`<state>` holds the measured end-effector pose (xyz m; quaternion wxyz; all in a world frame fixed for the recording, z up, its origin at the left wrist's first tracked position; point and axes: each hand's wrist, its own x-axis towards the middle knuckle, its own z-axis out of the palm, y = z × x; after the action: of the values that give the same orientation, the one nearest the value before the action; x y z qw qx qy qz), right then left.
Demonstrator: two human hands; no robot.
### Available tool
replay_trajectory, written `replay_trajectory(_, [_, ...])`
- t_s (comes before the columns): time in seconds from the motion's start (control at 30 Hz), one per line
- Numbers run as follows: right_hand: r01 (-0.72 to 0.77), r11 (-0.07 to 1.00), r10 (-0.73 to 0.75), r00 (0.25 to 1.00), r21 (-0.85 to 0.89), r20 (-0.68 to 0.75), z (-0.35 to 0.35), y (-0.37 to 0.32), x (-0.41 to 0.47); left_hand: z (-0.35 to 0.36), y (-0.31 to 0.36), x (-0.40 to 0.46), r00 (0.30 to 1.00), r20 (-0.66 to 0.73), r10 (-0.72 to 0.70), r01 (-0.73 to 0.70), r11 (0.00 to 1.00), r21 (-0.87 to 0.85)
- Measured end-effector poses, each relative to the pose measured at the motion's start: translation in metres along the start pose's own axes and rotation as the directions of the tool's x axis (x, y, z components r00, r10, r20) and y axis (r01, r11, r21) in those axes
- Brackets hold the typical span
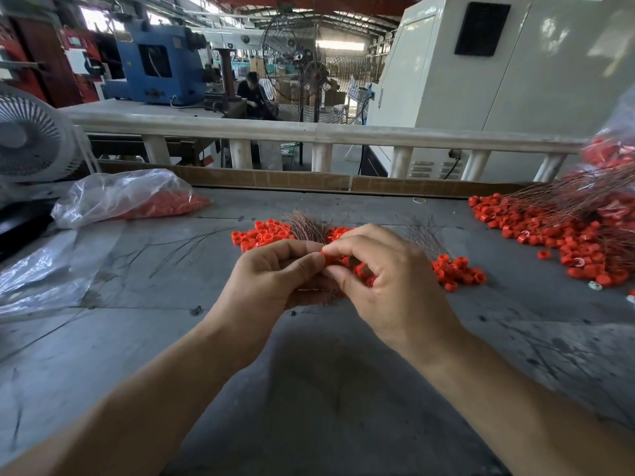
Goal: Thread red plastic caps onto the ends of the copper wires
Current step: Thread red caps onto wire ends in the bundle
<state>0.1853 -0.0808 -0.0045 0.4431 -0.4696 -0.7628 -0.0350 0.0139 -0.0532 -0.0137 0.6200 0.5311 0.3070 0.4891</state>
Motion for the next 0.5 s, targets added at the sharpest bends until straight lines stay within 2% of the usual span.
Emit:
replay_trajectory(0.17, [0.025,0.979,-0.037,0.998,-0.203,-0.056,0.0080,-0.0081,-0.0003,0.0035,0.0018,-0.0016,0.994,0.040,-0.098,0.102,0.989,-0.109])
replay_trajectory(0.33, [0.027,0.980,-0.044,0.996,-0.196,-0.082,0.0067,-0.0058,-0.0004,0.0017,0.0038,-0.0007,0.988,0.060,-0.140,0.147,0.978,-0.150])
replay_trajectory(0.5, [0.047,0.978,-0.069,0.992,-0.201,-0.106,0.0033,-0.0002,0.0012,0.0030,0.0032,-0.0005,0.988,0.053,-0.146,0.151,0.981,-0.121])
